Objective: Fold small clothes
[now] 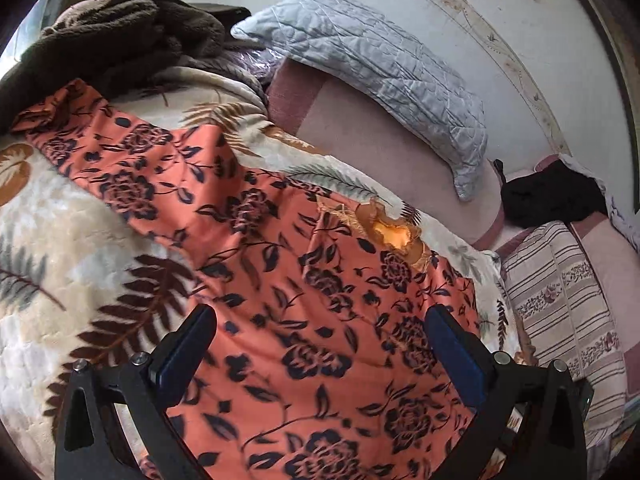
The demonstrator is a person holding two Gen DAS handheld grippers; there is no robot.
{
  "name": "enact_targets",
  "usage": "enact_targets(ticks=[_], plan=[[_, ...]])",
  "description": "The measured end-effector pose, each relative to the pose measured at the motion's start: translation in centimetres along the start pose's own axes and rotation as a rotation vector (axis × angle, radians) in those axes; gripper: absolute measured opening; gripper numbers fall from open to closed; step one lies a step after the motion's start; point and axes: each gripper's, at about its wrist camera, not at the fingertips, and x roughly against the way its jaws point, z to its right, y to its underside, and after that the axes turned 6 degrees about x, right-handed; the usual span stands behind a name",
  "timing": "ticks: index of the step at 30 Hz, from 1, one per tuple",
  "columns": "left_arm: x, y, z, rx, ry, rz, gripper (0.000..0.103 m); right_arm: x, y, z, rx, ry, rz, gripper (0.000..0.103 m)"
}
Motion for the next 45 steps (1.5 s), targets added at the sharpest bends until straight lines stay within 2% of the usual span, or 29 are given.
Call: enact_targets(ticks=[2, 4, 5, 8, 10, 12, 14, 15, 16, 17, 21, 22, 24, 25, 28, 31, 34, 36, 38, 39, 40, 41, 42, 43, 45], plan=[[-3.6, -1.6, 1.6, 0.023, 0.036, -0.083, 0.102, 0.5, -0.6, 0.2, 0.016, -0.015, 0.007, 0.089], [-7.2, -2.6, 2.2, 0.081, 0.028, -0.156, 0.093, 1.1, -1.0, 0.5, 0.016, -0.015, 0.019, 0.089], [-8.8, -2.8, 2.3, 0.087, 0.014, -0.181, 0.092, 1.3, -1.2, 0.7, 0.006, -0.035, 0.016, 0.089], [-12.6, -2.9, 2.1, 0.093, -0.079, -0.222, 0.077, 1.9, -1.7, 1.4, 0.000, -0.028, 0.036, 0.089], [-14.2, -2.7, 1.6, 0.096, -0.122, -0.253, 0.066, 2.1, -1.9, 1.6, -0.002, -0.014, 0.044, 0.089], [-14.7, -2.6, 1.0, 0.100, -0.141, -0.264, 0.061, 2.0, -2.1, 1.6, -0.004, -0.026, 0.042, 0.089], [-15.0, -2.4, 0.9, 0.082, -0.188, -0.269, 0.038, 2.0, -2.1, 1.3, 0.007, -0.036, 0.036, 0.089], [-15.1, -2.3, 0.9, 0.070, -0.217, -0.266, 0.006, 2.0, -2.2, 1.1, 0.017, -0.040, 0.036, 0.089], [-14.9, -2.4, 0.8, 0.069, -0.211, -0.259, 0.007, 2.0, -2.2, 1.0, 0.025, -0.038, 0.039, 0.089], [-13.8, -2.4, 1.1, 0.064, -0.209, -0.218, 0.007, 2.1, -2.2, 0.9, 0.033, -0.030, 0.044, 0.089], [-6.7, -1.3, 2.4, 0.000, -0.171, -0.001, 0.007, 2.7, -2.5, 1.9, 0.008, -0.005, 0.069, 0.089], [-5.4, -0.7, 2.2, -0.015, -0.183, 0.035, 0.008, 2.8, -2.7, 2.3, -0.003, -0.001, 0.073, 0.089], [-5.5, -0.1, 0.8, -0.010, -0.226, 0.019, 0.008, 3.0, -2.8, 3.1, -0.027, 0.012, 0.073, 0.089], [-6.3, 0.2, -0.1, -0.009, -0.276, 0.004, 0.009, 3.1, -2.9, 3.4, -0.038, 0.014, 0.071, 0.089], [-9.2, 0.9, -2.8, 0.028, -0.339, -0.084, 0.013, 3.3, -3.1, 4.2, -0.052, 0.040, 0.073, 0.089], [-9.0, 0.8, -3.2, 0.034, -0.306, -0.053, 0.014, 3.8, -3.4, 4.8, -0.062, 0.071, 0.083, 0.089], [-8.4, 0.7, -3.3, -0.001, -0.301, -0.044, 0.021, 3.6, -4.6, 5.1, -0.116, 0.046, 0.080, 0.090], [-8.1, 0.3, -3.7, 0.010, -0.289, -0.061, 0.024, 2.2, -6.5, 5.3, -0.138, 0.026, 0.070, 0.090], [-6.6, -0.2, -4.5, 0.055, -0.239, -0.073, 0.036, -0.5, -9.2, 6.1, -0.120, 0.036, 0.041, 0.092], [-5.7, -0.5, -4.8, 0.077, -0.207, -0.060, 0.048, -2.1, -10.4, 7.1, -0.113, 0.077, 0.015, 0.092], [-4.2, -0.9, -5.4, 0.097, -0.177, -0.035, 0.059, -3.6, -10.9, 8.6, -0.153, 0.151, -0.025, 0.092], [-2.7, -1.5, -6.2, 0.120, -0.148, -0.009, 0.065, -5.0, -10.8, 10.5, -0.221, 0.211, -0.091, 0.090], [-1.3, -2.2, -7.2, 0.148, -0.120, 0.015, 0.072, -5.4, -10.5, 11.5, -0.269, 0.214, -0.109, 0.088], [0.2, -3.2, -8.7, 0.183, -0.096, 0.043, 0.075, -4.5, -10.2, 11.0, -0.263, 0.217, -0.068, 0.087], [2.8, -5.4, -12.6, 0.264, -0.068, 0.103, 0.078, -2.6, -9.1, 8.5, -0.220, 0.202, -0.047, 0.089]])
